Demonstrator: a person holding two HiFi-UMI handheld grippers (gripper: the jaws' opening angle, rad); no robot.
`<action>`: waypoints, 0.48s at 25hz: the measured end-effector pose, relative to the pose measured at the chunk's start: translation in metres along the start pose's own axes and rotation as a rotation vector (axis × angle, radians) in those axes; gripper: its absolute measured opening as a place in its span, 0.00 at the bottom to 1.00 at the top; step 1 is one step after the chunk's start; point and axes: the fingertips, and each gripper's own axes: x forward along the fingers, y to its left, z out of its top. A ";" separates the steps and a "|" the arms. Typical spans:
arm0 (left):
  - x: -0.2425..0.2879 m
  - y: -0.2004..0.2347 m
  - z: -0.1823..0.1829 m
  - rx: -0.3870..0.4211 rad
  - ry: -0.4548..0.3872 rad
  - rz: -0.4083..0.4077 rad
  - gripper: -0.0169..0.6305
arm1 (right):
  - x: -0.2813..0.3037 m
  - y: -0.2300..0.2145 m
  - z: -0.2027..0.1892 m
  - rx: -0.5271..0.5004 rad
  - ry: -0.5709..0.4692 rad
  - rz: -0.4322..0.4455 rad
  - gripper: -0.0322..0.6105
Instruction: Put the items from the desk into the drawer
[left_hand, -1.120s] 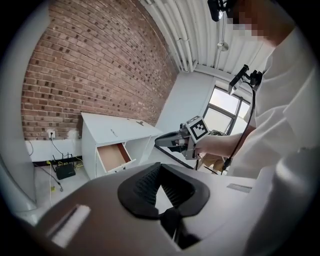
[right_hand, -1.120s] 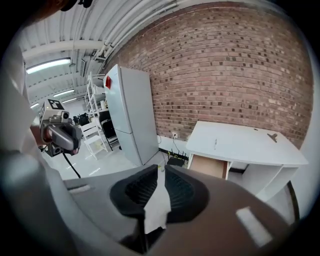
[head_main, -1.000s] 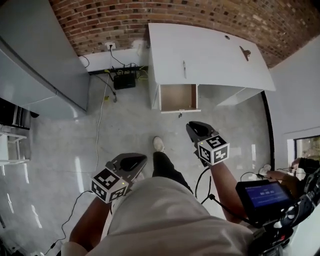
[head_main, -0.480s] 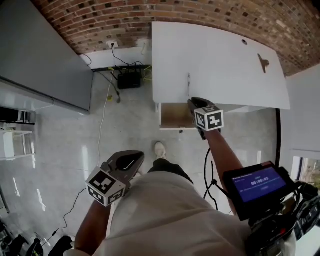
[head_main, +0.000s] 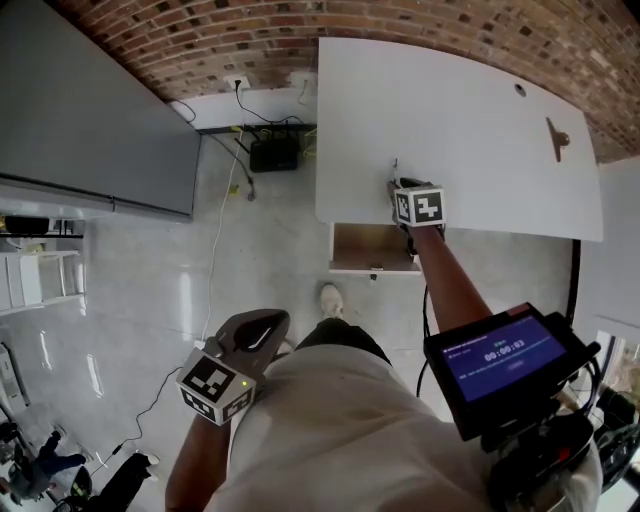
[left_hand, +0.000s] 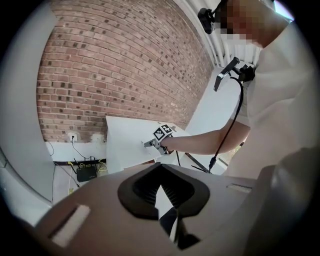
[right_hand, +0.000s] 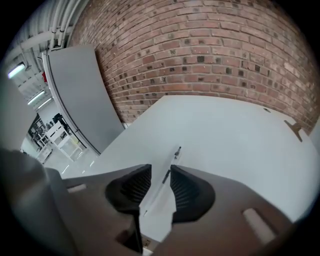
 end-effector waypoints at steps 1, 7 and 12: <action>0.002 0.005 0.000 -0.008 0.001 0.005 0.04 | 0.009 -0.003 0.001 0.003 0.015 -0.014 0.23; 0.003 0.000 -0.004 -0.023 0.003 0.030 0.04 | 0.018 -0.016 -0.016 0.036 0.080 -0.062 0.23; -0.001 0.004 -0.005 -0.032 0.002 0.041 0.04 | 0.015 -0.017 -0.018 0.041 0.071 -0.094 0.19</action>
